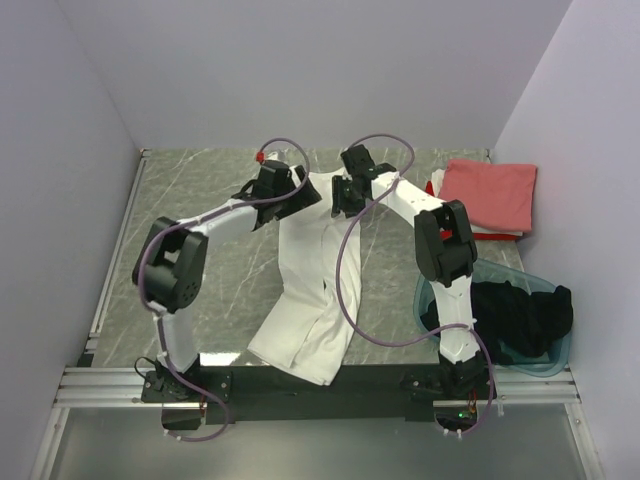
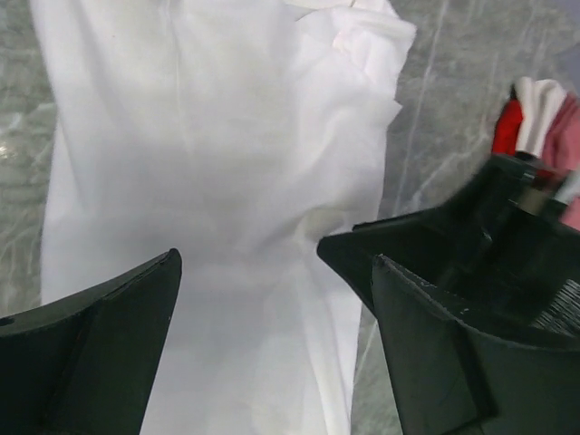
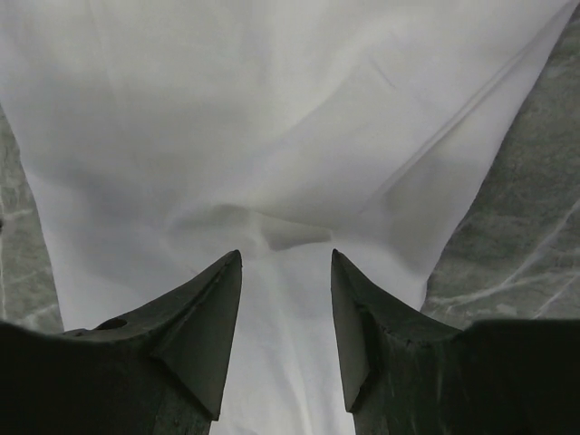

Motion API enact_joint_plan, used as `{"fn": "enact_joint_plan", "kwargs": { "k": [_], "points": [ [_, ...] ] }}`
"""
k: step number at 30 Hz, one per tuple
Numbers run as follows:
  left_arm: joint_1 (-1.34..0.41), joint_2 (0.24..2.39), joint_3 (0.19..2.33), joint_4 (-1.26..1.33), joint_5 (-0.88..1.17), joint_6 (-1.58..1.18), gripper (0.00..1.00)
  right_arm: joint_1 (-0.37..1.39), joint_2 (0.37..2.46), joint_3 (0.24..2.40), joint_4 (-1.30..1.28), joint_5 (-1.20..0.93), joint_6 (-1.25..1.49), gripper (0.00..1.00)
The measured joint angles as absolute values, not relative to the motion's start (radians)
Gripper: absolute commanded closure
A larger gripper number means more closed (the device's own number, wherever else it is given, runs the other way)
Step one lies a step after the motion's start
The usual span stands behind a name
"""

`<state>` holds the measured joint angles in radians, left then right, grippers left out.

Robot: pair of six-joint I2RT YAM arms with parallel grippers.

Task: Fold and stack the t-shirts
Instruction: Fold the tshirt

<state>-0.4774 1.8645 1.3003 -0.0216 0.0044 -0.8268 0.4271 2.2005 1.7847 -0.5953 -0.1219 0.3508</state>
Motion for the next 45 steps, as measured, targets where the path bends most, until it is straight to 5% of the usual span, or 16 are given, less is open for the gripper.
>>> {"fn": "enact_joint_plan", "kwargs": {
  "k": [25, 30, 33, 45],
  "points": [
    [-0.453, 2.195, 1.581, 0.093, 0.136, -0.773, 0.09, 0.4, 2.273, 1.851, -0.595, -0.157, 0.373, 0.52],
    [-0.445, 2.252, 1.612, 0.093, 0.162, -0.772, 0.09, 0.398, 2.297, 1.853, -0.593, -0.171, 0.377, 0.72],
    [-0.439, 2.268, 1.613, 0.089, 0.172, -0.772, 0.09, 0.398, 2.297, 1.852, -0.595, -0.176, 0.378, 1.0],
    [-0.408, 2.305, 1.674, 0.072, 0.186, -0.774, 0.08, 0.397, 2.231, 1.757, -0.583, -0.166, 0.398, 1.0]
  ]
}}
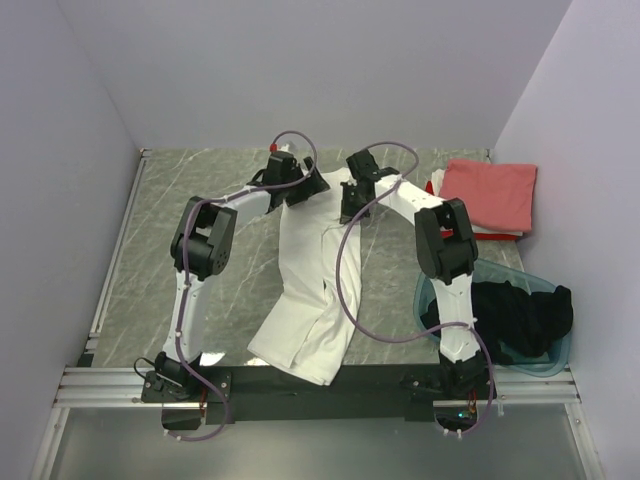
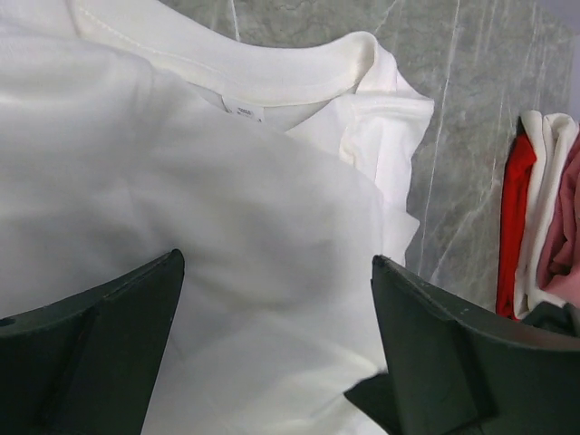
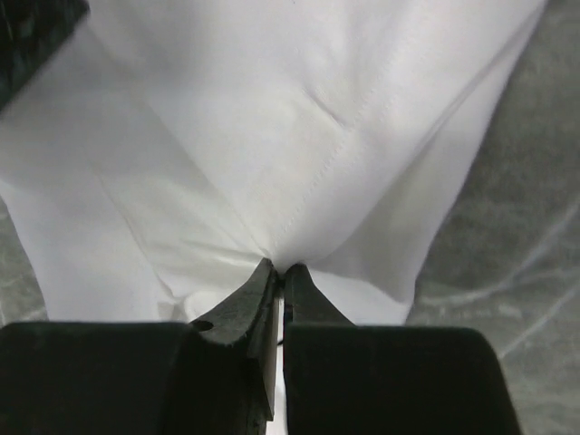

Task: Fold and stack the t-shirts
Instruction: Fold the tshirt

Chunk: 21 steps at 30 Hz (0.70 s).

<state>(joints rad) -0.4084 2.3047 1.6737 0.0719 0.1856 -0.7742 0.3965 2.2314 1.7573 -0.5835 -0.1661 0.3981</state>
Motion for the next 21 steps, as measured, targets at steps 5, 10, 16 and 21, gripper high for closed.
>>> {"fn": "enact_joint_plan", "kwargs": {
  "k": [5, 10, 16, 21],
  "points": [
    [-0.402, 2.32, 1.699, 0.062, 0.188, -0.775, 0.08, 0.397, 2.141, 1.664, -0.57, -0.158, 0.413, 0.92],
    [-0.4, 2.32, 1.699, 0.06, 0.191, -0.775, 0.08, 0.397, 2.082, 1.591, -0.546, -0.142, 0.435, 0.58],
    [-0.392, 2.32, 1.703, 0.053, 0.191, -0.77, 0.07, 0.397, 2.033, 1.53, -0.552, -0.103, 0.434, 0.51],
    [-0.388, 2.32, 1.715, 0.031, 0.191, -0.761, 0.07, 0.397, 1.984, 1.534, -0.559, -0.092, 0.428, 0.51]
  ]
}}
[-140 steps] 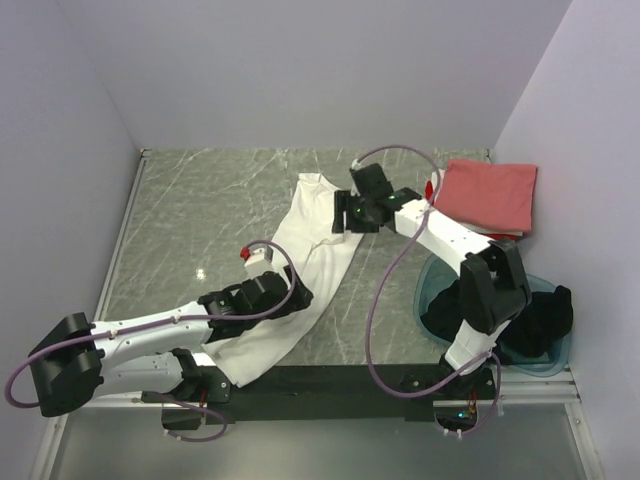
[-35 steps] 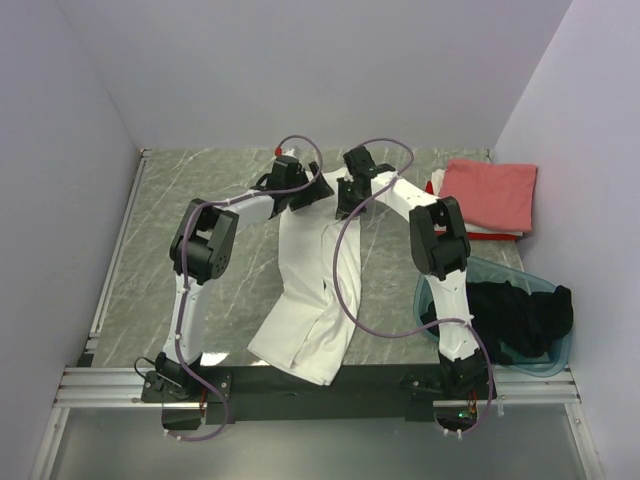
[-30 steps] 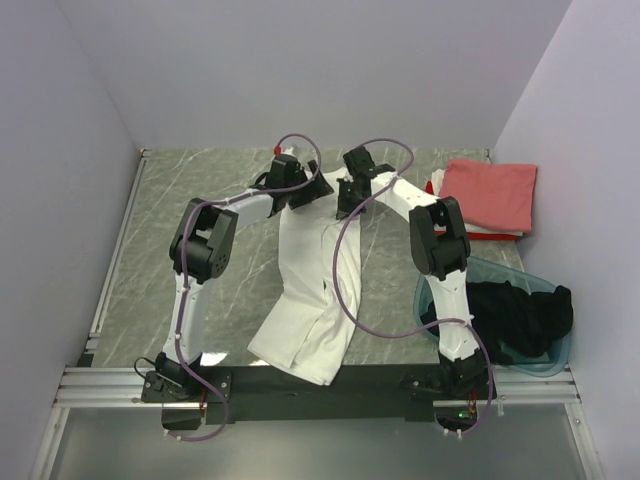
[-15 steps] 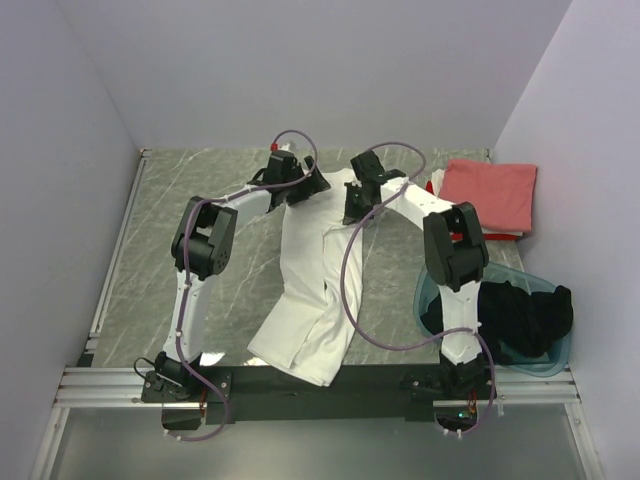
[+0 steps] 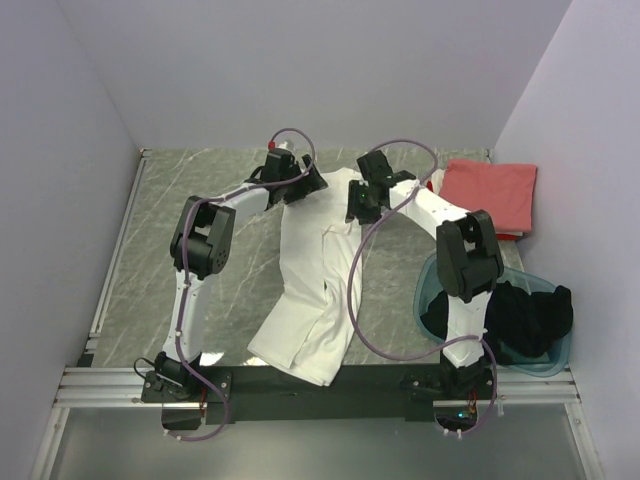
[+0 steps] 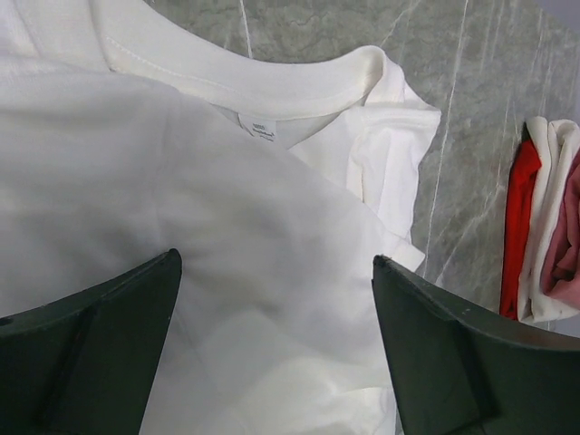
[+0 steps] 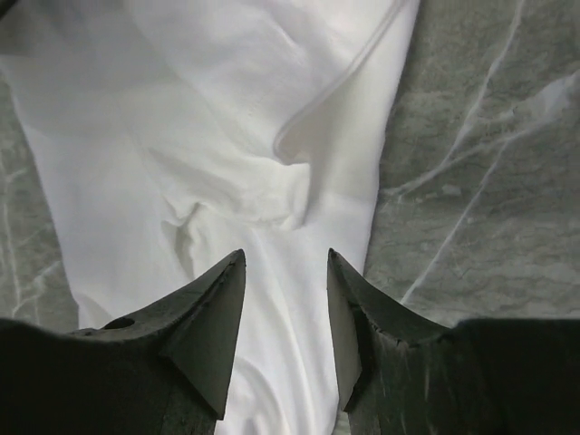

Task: Fold and stack the t-shirts
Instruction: Fold the tshirt

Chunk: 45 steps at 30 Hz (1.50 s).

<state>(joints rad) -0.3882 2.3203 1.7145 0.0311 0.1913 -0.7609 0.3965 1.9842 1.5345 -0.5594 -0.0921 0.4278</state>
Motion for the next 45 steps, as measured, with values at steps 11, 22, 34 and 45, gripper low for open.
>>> {"fn": "enact_joint_plan", "kwargs": {
  "k": [11, 22, 34, 45],
  "points": [
    [-0.384, 2.265, 1.634, 0.05, 0.19, -0.762, 0.06, 0.397, 2.096, 1.767, -0.572, -0.139, 0.417, 0.52],
    [-0.377, 2.255, 1.63, 0.001, 0.189, -0.78, 0.07, 0.393, 2.299, 1.881, -0.603, -0.194, 0.422, 0.52],
    [-0.335, 2.347, 1.796, -0.088, 0.212, -0.808, 0.07, 0.392, 2.448, 2.122, -0.712, -0.196, 0.437, 0.5],
    [-0.274, 2.489, 2.012, -0.105, 0.299, -0.834, 0.05, 0.392, 2.544, 2.309, -0.762, -0.209, 0.45, 0.4]
  ]
}}
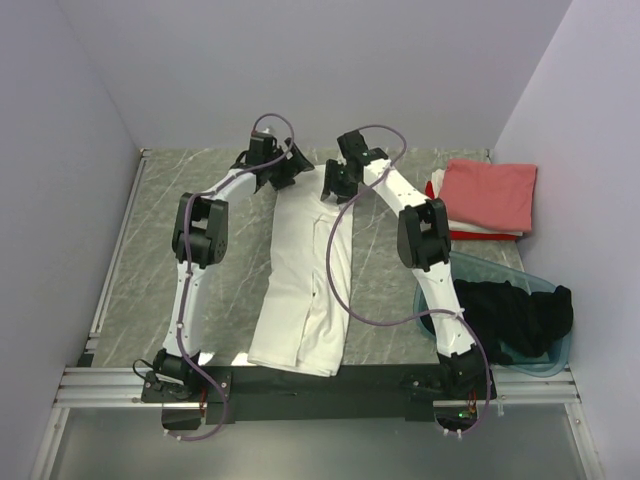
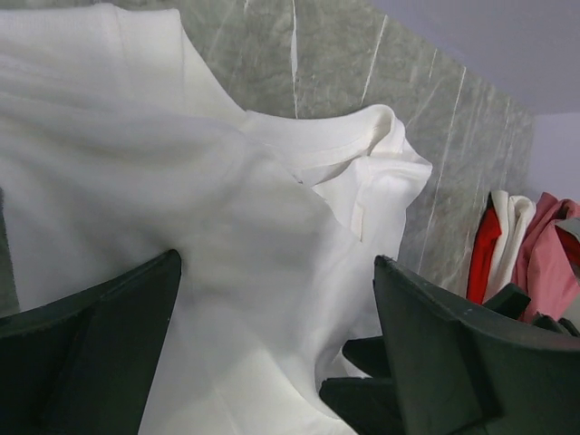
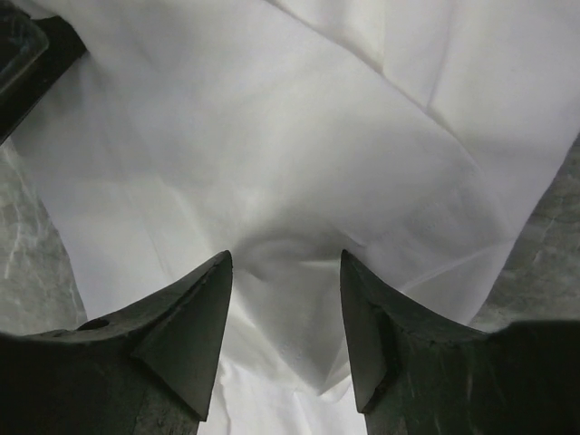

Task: Fold and stack the t-shirts
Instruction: Fold the tshirt

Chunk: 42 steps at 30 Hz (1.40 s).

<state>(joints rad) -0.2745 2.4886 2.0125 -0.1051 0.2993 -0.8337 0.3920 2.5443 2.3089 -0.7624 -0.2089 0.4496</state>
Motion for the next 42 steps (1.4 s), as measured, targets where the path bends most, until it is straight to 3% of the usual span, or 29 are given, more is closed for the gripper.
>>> {"fn": "enact_joint_plan", "kwargs": {
  "k": [6, 15, 25, 32, 35, 42],
  "points": [
    [-0.26, 2.513, 2.049, -0.094, 0.311, -0.833, 0.02, 0.392, 2.541, 2.318, -0.735, -0.23, 0.437, 0.38],
    [-0.244, 2.466, 2.094, -0.078, 0.31, -0.809, 0.01, 0.401, 2.157, 1.884, -0.585, -0.184, 0.4, 0.32],
    [-0.301, 1.891, 1.574, 0.028, 0.186, -0.72, 0.01, 0.597, 1.566, 1.415, -0.434, -0.024, 0.399, 0.33],
    [-0.404, 1.617, 1.257, 0.056, 0.107, -0.699, 0.01, 0.892, 1.357, 1.041, -0.453, 0.099, 0.488, 0.36],
    [-0.421, 1.517, 1.103, -0.013, 0.031, -0.71, 0.01, 1.001, 1.216, 0.904, -0.463, 0.143, 0.562, 0.44],
    [-0.471, 1.263, 0.897, -0.191, -0.109, -0.757, 0.01, 1.224, 1.117, 0.756, -0.464, 0.205, 0.73, 0.5]
  ]
}}
